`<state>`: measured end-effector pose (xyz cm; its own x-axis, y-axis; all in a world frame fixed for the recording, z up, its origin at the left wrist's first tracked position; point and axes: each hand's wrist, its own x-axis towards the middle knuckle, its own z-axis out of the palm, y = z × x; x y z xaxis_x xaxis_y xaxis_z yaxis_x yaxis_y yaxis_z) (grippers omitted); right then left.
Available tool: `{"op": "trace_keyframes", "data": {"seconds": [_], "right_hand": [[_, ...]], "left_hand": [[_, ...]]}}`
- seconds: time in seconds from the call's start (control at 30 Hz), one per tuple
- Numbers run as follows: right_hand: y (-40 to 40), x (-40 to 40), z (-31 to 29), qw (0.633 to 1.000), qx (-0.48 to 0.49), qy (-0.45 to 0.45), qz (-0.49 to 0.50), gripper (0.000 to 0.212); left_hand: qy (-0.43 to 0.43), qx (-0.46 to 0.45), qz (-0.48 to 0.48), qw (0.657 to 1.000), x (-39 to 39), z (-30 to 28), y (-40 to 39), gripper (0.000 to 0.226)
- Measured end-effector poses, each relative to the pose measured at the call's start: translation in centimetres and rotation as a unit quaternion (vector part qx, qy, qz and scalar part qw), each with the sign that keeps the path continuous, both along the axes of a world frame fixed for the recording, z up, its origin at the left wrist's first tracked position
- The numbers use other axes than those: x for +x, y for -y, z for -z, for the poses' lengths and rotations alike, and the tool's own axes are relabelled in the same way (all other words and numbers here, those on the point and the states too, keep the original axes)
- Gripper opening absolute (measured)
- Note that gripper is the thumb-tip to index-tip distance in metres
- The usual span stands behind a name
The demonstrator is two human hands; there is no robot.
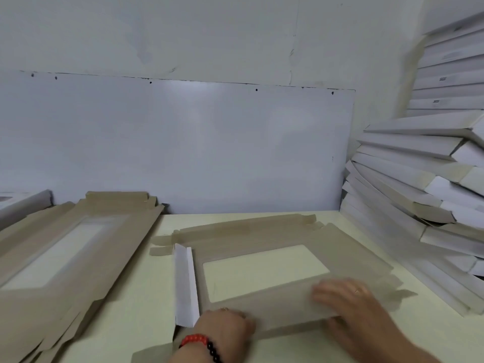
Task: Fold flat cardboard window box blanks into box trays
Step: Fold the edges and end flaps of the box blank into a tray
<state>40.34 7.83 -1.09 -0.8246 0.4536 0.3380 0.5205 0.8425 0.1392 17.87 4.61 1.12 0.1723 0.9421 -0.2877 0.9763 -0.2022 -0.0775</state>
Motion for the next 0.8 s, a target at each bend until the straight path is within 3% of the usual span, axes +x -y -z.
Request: {"op": "trace_keyframes", "data": {"seconds": [0.07, 0.1, 0.17, 0.27, 0.3, 0.4, 0.47, 0.53, 0.6, 0.73, 0.8], "right_hand": [[-4.5, 5.5, -2.3, 0.976, 0.008, 0.051, 0.210, 0.077], [-6.0, 8.1, -2.7, 0.964, 0.011, 0.090, 0.249, 0.084], [-6.7, 10.0, -2.6, 0.930, -0.148, 0.148, 0.302, 0.084], [-7.7, 14.3, -1.4, 0.929, -0.204, 0.108, 0.290, 0.071], [-7.9, 15.1, -1.8, 0.912, -0.220, 0.132, 0.320, 0.070], [-7.5, 15.6, -0.4, 0.916, -0.250, 0.110, 0.293, 0.078], [-6.3, 14.4, -0.6, 0.938, -0.217, 0.093, 0.253, 0.072], [-5.3, 12.8, -1.4, 0.954, -0.169, 0.104, 0.226, 0.046], [-3.7, 11.4, -2.0, 0.972, -0.108, 0.066, 0.198, 0.039], [-1.8, 7.2, -1.2, 0.970, -0.101, 0.036, 0.218, 0.037], [-1.1, 4.3, -0.6, 0.956, -0.134, 0.093, 0.244, 0.041]], "left_hand": [[-0.012, 0.002, 0.001, 1.000, -0.1, 0.1, 0.1, 0.032], [-0.022, 0.009, 0.011, 1.000, -0.1, 0.2, 0.0, 0.030], [-0.043, 0.034, 0.034, 0.998, -0.3, 0.6, -0.3, 0.027], [-0.047, 0.072, 0.015, 0.996, -1.3, 1.6, -1.2, 0.033], [-0.048, 0.087, 0.003, 0.995, -1.8, 1.9, -1.5, 0.036], [-0.057, 0.127, -0.026, 0.990, -3.4, 2.4, -2.8, 0.039], [-0.054, 0.152, -0.056, 0.985, -4.6, 2.5, -3.7, 0.042], [-0.049, 0.172, -0.091, 0.980, -5.6, 2.4, -4.1, 0.048], [-0.042, 0.191, -0.106, 0.975, -5.5, 2.5, -4.2, 0.052], [0.020, 0.206, -0.042, 0.977, -0.9, 3.0, -3.5, 0.057], [0.056, 0.262, 0.035, 0.963, 2.2, 3.2, -2.6, 0.048]]}}
